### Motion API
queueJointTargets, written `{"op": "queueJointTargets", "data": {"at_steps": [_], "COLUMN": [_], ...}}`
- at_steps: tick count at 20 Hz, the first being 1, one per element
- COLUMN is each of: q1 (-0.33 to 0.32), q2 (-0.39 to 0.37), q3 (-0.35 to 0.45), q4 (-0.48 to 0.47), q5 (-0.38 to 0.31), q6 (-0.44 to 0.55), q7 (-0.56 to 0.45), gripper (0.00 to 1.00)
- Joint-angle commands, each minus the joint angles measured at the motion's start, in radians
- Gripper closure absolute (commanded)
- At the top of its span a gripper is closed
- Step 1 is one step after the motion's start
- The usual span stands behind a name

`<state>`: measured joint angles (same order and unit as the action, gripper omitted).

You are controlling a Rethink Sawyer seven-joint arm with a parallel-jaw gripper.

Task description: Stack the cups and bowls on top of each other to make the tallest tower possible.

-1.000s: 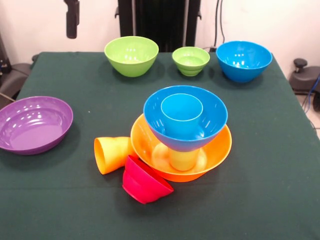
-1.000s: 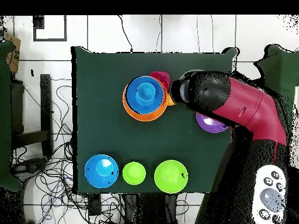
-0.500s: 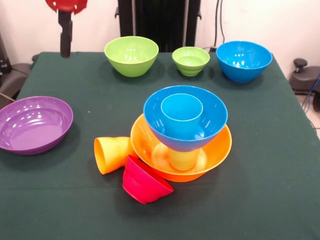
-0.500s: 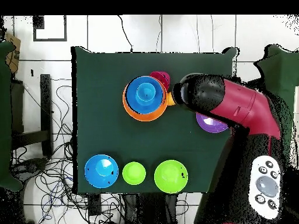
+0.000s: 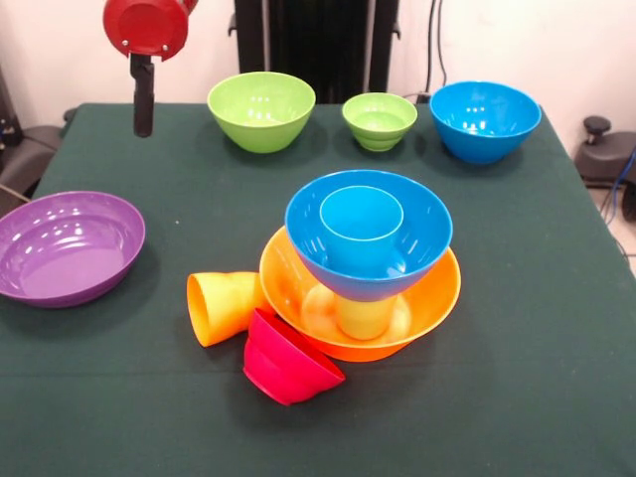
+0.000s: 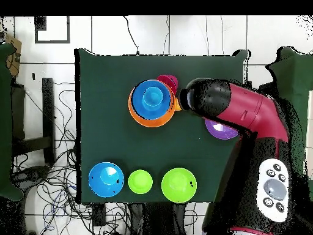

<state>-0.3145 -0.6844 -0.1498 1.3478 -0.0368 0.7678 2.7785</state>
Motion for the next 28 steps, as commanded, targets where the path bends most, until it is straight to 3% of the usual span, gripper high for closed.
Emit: {"op": "queueJointTargets", "data": {"at_steps": [1,9,22,28], "q1": [0.023,-0.015,-0.052,-0.088], "q2": [0.063,0.084,0.152,0.219], "q3": [0.088,0.134,0.152,0.177], "q4": [0.006,0.026,-0.055,-0.096], "q5": [-0.066,-0.037,-0.094,-0.117], "q6": [0.055,0.023,0.013,-0.047], "q7": [-0.126,-0.148,-0.184,-0.22], "gripper": [0.0,0.0,0.0,0.0]}}
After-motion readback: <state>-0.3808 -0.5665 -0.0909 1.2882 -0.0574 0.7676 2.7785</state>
